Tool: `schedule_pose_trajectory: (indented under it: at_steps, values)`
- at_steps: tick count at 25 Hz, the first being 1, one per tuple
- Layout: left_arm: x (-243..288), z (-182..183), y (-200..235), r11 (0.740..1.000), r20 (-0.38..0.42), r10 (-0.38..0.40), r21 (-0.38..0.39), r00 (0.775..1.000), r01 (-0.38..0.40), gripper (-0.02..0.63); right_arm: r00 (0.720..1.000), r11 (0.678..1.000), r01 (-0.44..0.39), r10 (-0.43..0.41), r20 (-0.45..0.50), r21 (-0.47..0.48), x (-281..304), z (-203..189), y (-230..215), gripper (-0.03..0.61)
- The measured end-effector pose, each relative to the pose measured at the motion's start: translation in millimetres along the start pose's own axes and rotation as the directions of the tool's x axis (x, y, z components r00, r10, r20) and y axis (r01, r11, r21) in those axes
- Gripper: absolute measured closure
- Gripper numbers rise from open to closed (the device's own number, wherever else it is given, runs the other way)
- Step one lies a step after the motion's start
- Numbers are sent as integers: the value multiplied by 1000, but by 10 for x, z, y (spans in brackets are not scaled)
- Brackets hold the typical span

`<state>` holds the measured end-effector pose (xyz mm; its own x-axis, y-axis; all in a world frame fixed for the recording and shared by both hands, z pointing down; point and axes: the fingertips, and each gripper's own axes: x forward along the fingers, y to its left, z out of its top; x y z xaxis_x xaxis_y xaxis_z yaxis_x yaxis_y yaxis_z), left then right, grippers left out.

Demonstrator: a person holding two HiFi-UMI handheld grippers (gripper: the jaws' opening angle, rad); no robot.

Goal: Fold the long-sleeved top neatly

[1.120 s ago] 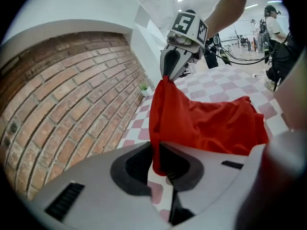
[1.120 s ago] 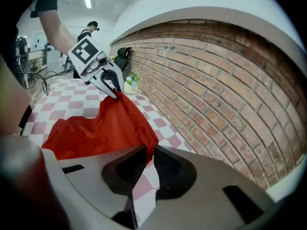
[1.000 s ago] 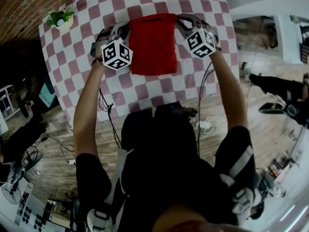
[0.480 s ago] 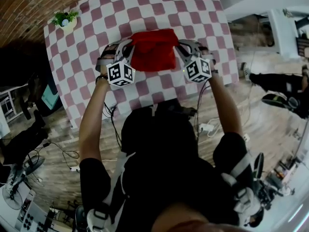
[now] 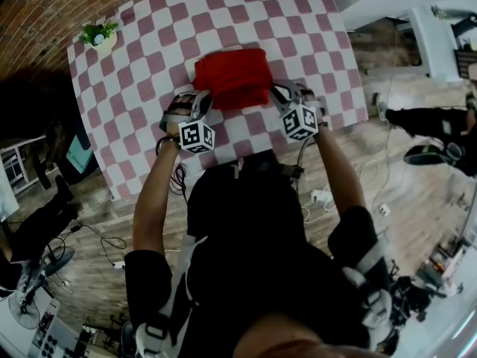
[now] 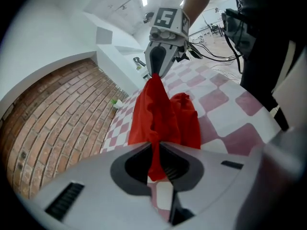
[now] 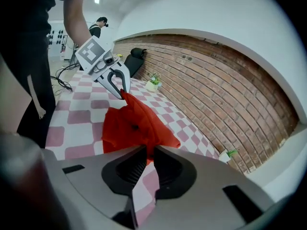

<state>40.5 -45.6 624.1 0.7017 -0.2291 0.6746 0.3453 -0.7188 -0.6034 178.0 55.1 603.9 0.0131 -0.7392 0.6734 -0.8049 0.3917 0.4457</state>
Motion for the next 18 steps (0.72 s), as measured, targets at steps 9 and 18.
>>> schedule_pose_trajectory:
  at_steps: [9, 18]
  values:
    - [175, -164, -442, 997, -46, -80, 0, 996, 80, 571, 996, 998, -64, 64, -58, 5, 54, -374, 466, 529]
    - [303, -183, -642, 974, -36, -184, -142, 982, 177, 554, 988, 990, -110, 119, -99, 93, 208, -549, 663, 513]
